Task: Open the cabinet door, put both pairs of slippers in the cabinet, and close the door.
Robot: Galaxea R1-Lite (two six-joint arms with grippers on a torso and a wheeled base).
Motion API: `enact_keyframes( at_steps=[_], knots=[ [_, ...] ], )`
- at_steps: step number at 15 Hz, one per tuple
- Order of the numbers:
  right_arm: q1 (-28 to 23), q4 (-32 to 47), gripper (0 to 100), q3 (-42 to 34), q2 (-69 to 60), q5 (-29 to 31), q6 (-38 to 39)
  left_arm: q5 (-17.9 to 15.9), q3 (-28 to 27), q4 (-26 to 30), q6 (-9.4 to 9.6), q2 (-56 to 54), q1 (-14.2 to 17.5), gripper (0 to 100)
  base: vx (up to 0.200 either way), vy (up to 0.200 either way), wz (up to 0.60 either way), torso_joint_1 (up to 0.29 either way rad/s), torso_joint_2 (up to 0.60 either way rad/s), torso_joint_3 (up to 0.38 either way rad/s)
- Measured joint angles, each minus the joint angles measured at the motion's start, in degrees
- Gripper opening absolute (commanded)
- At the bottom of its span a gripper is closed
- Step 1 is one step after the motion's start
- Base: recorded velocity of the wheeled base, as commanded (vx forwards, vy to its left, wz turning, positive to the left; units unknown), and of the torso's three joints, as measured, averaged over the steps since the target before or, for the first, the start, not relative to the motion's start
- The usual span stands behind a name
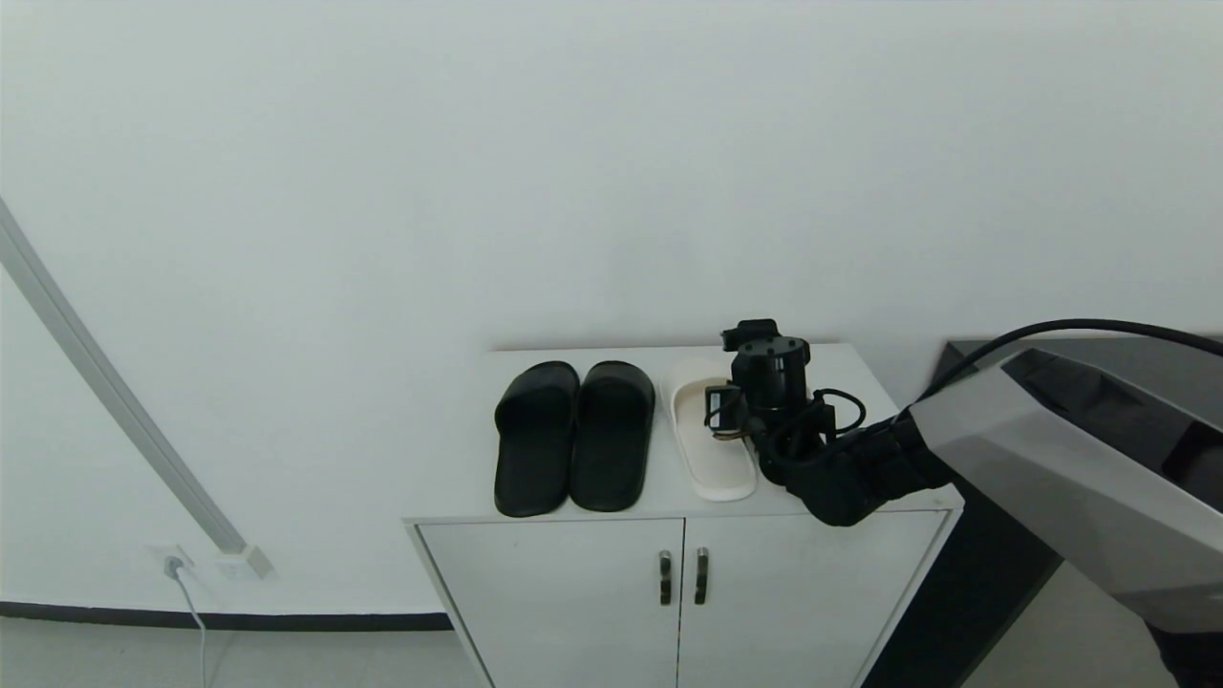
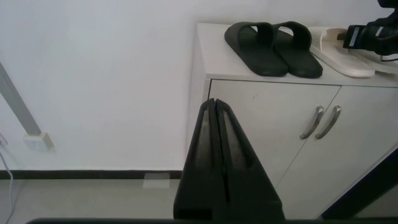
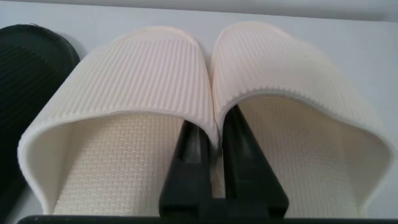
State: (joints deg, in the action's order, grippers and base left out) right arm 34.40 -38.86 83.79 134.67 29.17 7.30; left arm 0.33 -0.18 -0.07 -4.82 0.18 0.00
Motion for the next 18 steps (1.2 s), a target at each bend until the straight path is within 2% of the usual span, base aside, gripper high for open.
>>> enact_keyframes(
  at_steps=[5, 8, 13, 18],
  knots=[
    [-0.39, -0.05, 0, -0.83, -1.57, 0.33, -0.44, 0.00, 0.00, 0.00, 0.00, 0.00, -0.02, 0, 0.000, 0.000, 0.00, 0.000, 0.00, 0.000],
    [-0.37, -0.05, 0, -4.38, -5.34, 0.28, -1.80, 0.00, 0.00, 0.00, 0.00, 0.00, 0.00, 0, 0.000, 0.000, 0.00, 0.000, 0.00, 0.000],
    [0.90, -0.06, 0, -15.60, -14.54, -2.49, -2.99, -0.01, 0.00, 0.00, 0.00, 0.00, 0.00, 0, 0.000, 0.000, 0.00, 0.000, 0.00, 0.000],
    [5.47, 0.00, 0, -30.23, -27.17, -10.59, -3.47, 0.00, 0.00, 0.00, 0.00, -0.02, 0.00, 0, 0.000, 0.000, 0.00, 0.000, 0.00, 0.000]
  ],
)
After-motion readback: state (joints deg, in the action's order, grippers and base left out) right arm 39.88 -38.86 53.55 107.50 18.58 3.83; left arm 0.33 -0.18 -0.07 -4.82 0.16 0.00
